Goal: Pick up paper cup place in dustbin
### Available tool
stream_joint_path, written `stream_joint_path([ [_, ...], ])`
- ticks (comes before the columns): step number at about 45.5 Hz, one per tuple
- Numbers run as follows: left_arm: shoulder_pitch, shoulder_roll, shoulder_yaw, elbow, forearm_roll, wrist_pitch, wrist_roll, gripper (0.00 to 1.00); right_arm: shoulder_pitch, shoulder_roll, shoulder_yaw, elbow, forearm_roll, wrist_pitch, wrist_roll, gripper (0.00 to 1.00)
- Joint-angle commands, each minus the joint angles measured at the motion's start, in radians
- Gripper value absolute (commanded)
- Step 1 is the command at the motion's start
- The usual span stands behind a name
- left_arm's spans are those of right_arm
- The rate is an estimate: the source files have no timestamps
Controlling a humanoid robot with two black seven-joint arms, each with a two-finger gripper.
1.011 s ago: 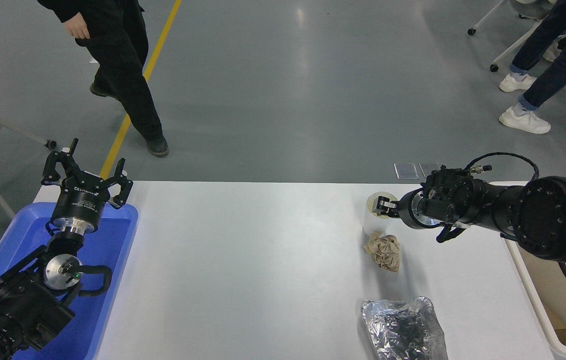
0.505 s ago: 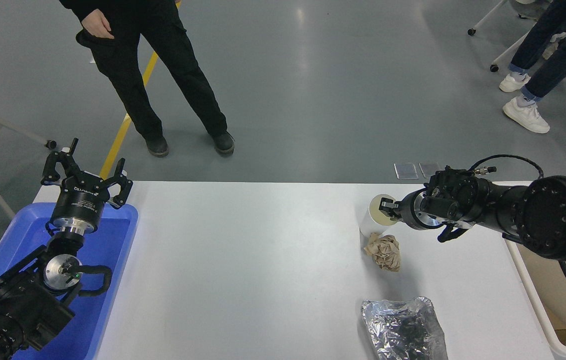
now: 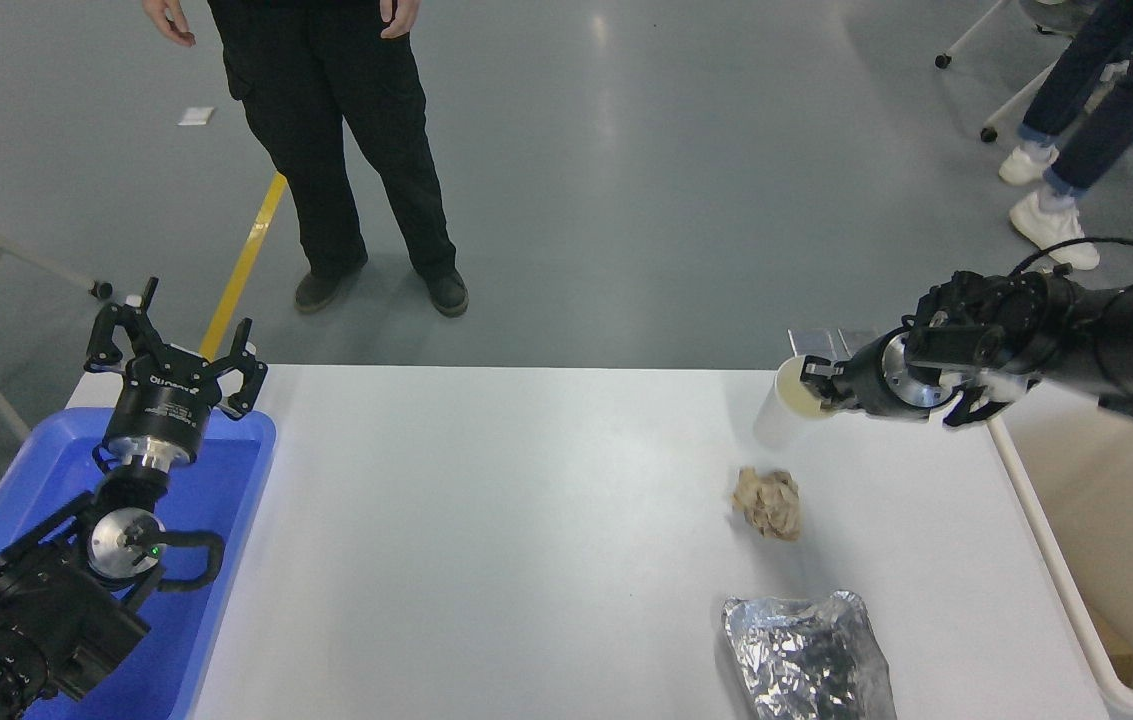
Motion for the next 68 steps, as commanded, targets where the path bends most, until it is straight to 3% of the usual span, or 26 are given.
stream_joint_path([
  [1, 0.000, 0.000, 0.000, 0.000, 0.000, 0.001, 0.000, 0.98, 0.368, -0.055, -0.048, 0.159, -0.021, 0.378, 0.005, 0.00],
  [16, 0.000, 0.000, 0.000, 0.000, 0.000, 0.001, 0.000, 0.98, 0.667, -0.089, -0.043, 0.169, -0.020, 0.378, 0.003, 0.00],
  [37, 0.000, 0.000, -0.001, 0.001, 0.000, 0.001, -0.001, 0.98, 0.678, -0.104, -0.164, 0.186, -0.037, 0.378, -0.001, 0.00],
  [42, 0.000, 0.000, -0.003, 0.000, 0.000, 0.001, -0.001, 0.98, 0.638, -0.191, -0.221, 0.176, -0.061, 0.378, -0.004, 0.00],
  [53, 0.000, 0.000, -0.003, 0.001, -0.002, 0.002, -0.003, 0.98, 0.579, -0.461, -0.300, 0.166, -0.242, 0.378, -0.004, 0.00],
  [62, 0.000, 0.000, -0.003, 0.001, 0.000, 0.002, -0.003, 0.98, 0.278, -0.633, -0.274, 0.041, -0.297, 0.373, -0.003, 0.00],
  [68, 0.000, -0.002, -0.003, 0.001, -0.002, 0.002, -0.003, 0.98, -0.013, -0.670, -0.151, -0.068, -0.293, 0.122, -0.003, 0.00],
])
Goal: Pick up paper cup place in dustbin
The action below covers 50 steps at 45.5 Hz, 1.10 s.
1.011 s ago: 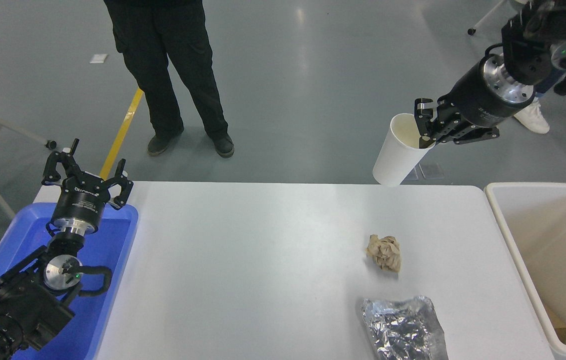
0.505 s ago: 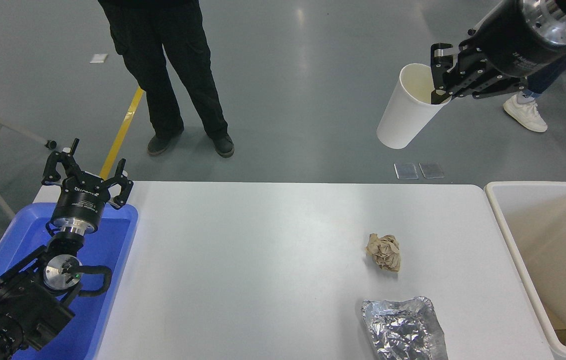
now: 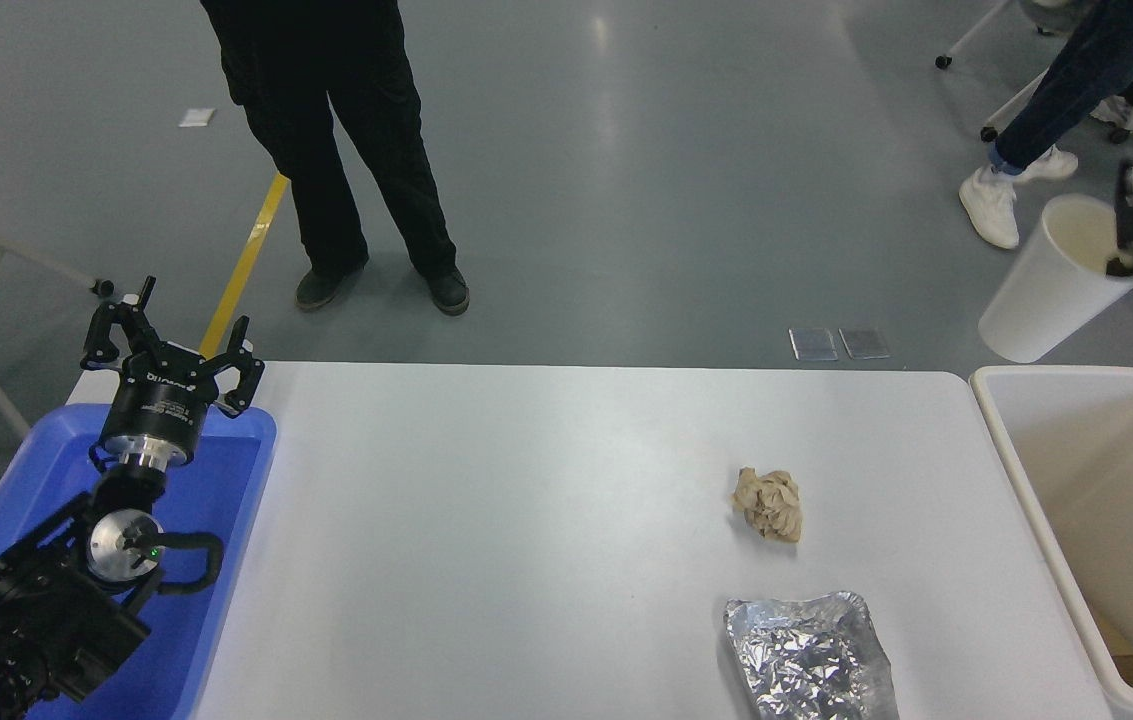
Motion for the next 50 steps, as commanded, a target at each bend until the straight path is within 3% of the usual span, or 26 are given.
stream_joint_path([
  [1, 0.000, -0.001, 0.000, 0.001, 0.001, 0.000, 0.000, 0.98, -0.444, -0.148, 0.134, -0.163, -0.037, -0.250, 0.000, 0.00],
  [10, 0.000, -0.001, 0.000, 0.001, 0.001, 0.000, 0.000, 0.98, -0.933, -0.173, 0.498, -0.378, -0.016, -0.514, -0.001, 0.00],
  [18, 0.000, -0.001, 0.000, 0.001, -0.001, 0.000, 0.000, 0.98, -1.236, -0.101, 0.769, -0.602, 0.006, -0.648, 0.000, 0.00],
  [33, 0.000, -0.001, 0.000, 0.001, -0.001, 0.000, 0.000, 0.98, -1.423, 0.126, 0.880, -0.953, 0.007, -0.704, -0.001, 0.00],
  [50, 0.000, -0.001, 0.000, 0.001, -0.001, 0.000, 0.000, 0.98, -1.538, 0.286, 0.903, -1.089, 0.007, -0.810, 0.000, 0.00],
])
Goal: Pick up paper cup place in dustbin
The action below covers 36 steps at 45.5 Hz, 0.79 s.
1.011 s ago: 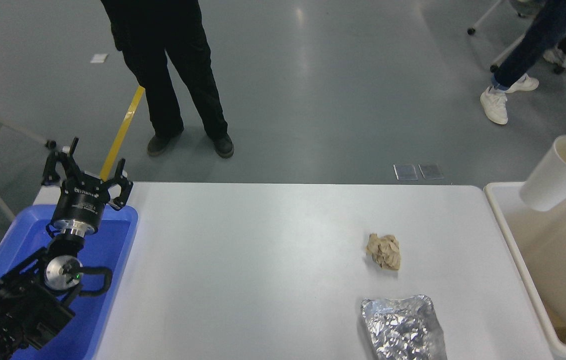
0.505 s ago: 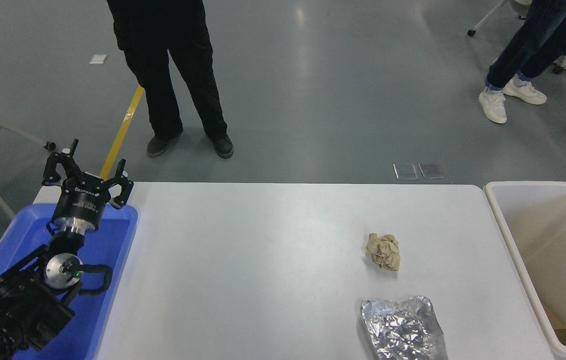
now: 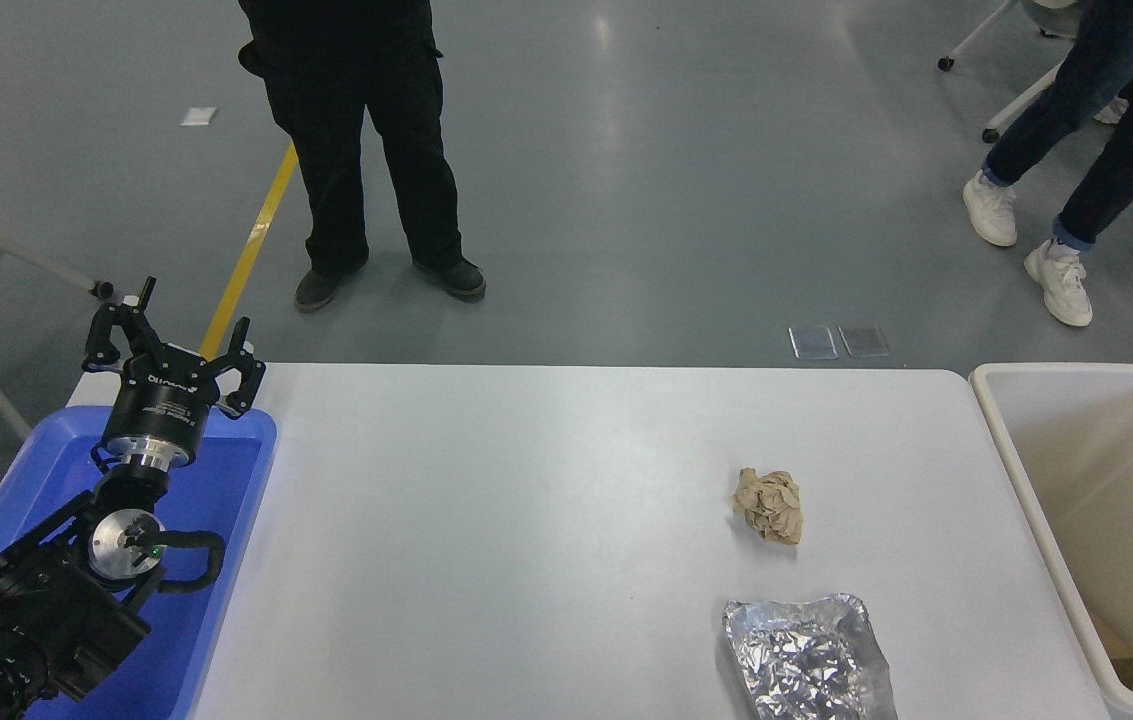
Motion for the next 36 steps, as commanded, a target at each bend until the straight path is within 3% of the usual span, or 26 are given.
stream_joint_path([
  [1, 0.000, 0.000, -0.002, 0.000, 0.001, 0.000, 0.000, 0.98, -0.096, 0.097, 0.027, -0.089, 0.002, -0.105, 0.003, 0.00],
  [18, 0.000, 0.000, -0.003, 0.000, -0.001, -0.002, 0.000, 0.98, -0.107, 0.113, 0.027, -0.087, 0.002, -0.146, 0.005, 0.00],
  [19, 0.000, 0.000, -0.003, -0.001, -0.001, -0.002, 0.000, 0.98, -0.107, 0.113, 0.027, -0.087, 0.002, -0.148, 0.005, 0.04],
  [21, 0.000, 0.001, -0.003, -0.001, -0.001, -0.002, 0.000, 0.98, -0.104, 0.110, 0.026, -0.090, 0.000, -0.155, 0.005, 0.43],
  [23, 0.000, 0.000, -0.003, -0.001, -0.001, -0.002, 0.000, 0.98, -0.100, 0.107, 0.027, -0.089, 0.002, -0.181, 0.005, 0.74],
  [25, 0.000, 0.001, -0.003, -0.001, -0.001, -0.002, 0.000, 0.98, -0.100, 0.107, 0.027, -0.084, 0.002, -0.207, 0.005, 0.90],
  [36, 0.000, 0.000, -0.003, -0.001, 0.001, -0.002, 0.000, 0.98, -0.090, 0.102, 0.030, -0.070, 0.008, -0.226, 0.006, 0.95],
])
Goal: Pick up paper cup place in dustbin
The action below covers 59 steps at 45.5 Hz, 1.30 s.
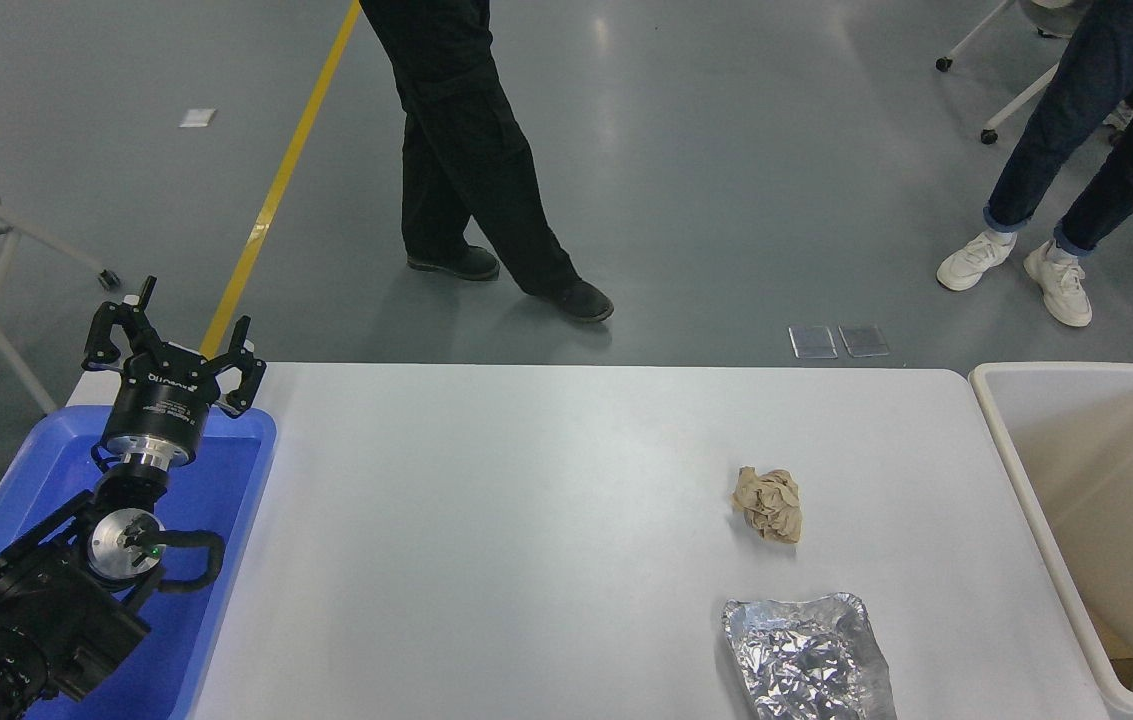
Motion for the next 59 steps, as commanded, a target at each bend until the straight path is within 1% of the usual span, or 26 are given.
stream_joint_path([
  [1, 0.000, 0.001, 0.000, 0.000, 0.001, 0.000, 0.000, 0.98, 0.010, -0.002, 0.003, 0.009, 0.004, -0.028, 0.001, 0.95],
  [6, 0.000, 0.001, 0.001, 0.000, 0.001, 0.000, 0.000, 0.98, 0.033, -0.012, 0.004, 0.047, 0.004, -0.028, -0.001, 0.96],
  [10, 0.000, 0.000, 0.001, 0.000, 0.001, 0.000, 0.000, 0.98, 0.097, -0.041, 0.004, 0.157, 0.004, -0.023, -0.001, 0.99],
  [19, 0.000, 0.001, 0.003, 0.001, 0.001, 0.000, 0.000, 0.98, 0.304, -0.258, -0.061, 0.593, 0.002, -0.023, -0.001, 1.00],
  [24, 0.000, 0.001, 0.003, 0.000, 0.001, 0.000, 0.000, 0.98, 0.470, -0.317, -0.221, 0.779, 0.002, 0.007, -0.001, 1.00],
  [29, 0.000, 0.001, 0.004, 0.000, 0.001, 0.000, 0.002, 0.98, 0.680, -0.300, -0.475, 0.914, 0.004, 0.021, -0.001, 1.00],
  [32, 0.000, 0.001, 0.006, 0.000, 0.001, 0.000, 0.002, 0.98, 0.793, -0.266, -0.593, 0.987, 0.004, 0.023, 0.001, 1.00],
  [35, 0.000, 0.001, 0.006, 0.000, 0.001, 0.000, 0.002, 0.98, 0.865, -0.240, -0.649, 1.043, 0.005, 0.033, 0.001, 1.00],
  [37, 0.000, 0.001, 0.006, 0.001, 0.001, 0.000, 0.002, 0.98, 0.902, -0.242, -0.661, 1.086, 0.005, 0.058, 0.003, 1.00],
  [41, 0.000, 0.001, 0.006, 0.000, 0.001, 0.000, 0.002, 0.98, 0.970, -0.242, -0.670, 1.139, 0.010, 0.147, 0.003, 1.00],
  [44, 0.000, 0.001, 0.006, 0.000, 0.001, 0.000, 0.002, 0.98, 1.034, -0.233, -0.674, 1.166, 0.010, 0.271, 0.003, 1.00],
  [45, 0.000, 0.001, 0.006, 0.000, 0.001, 0.000, 0.002, 0.98, 1.063, -0.228, -0.674, 1.170, 0.010, 0.330, 0.003, 1.00],
  [46, 0.000, 0.001, 0.006, 0.000, 0.001, 0.000, 0.002, 0.98, 1.141, -0.208, -0.677, 1.173, 0.010, 0.495, 0.003, 1.00],
  [49, 0.000, 0.001, 0.006, 0.001, 0.001, 0.000, 0.002, 0.98, 1.241, -0.170, -0.687, 1.172, 0.010, 0.697, 0.003, 1.00],
  [51, 0.000, 0.001, 0.006, 0.001, 0.001, 0.000, 0.002, 0.98, 1.303, -0.150, -0.689, 1.170, 0.011, 0.801, 0.003, 1.00],
  [54, 0.000, 0.001, 0.006, 0.001, 0.001, 0.000, 0.002, 0.98, 1.382, -0.124, -0.681, 1.172, 0.013, 0.907, 0.003, 1.00],
  [56, 0.000, 0.001, 0.004, 0.001, 0.001, 0.000, 0.002, 0.98, 1.433, -0.102, -0.680, 1.175, 0.019, 0.952, 0.003, 1.00],
  [59, 0.000, 0.001, 0.004, 0.001, 0.001, 0.000, 0.002, 0.98, 1.484, -0.059, -0.681, 1.175, 0.048, 0.960, 0.003, 1.00],
])
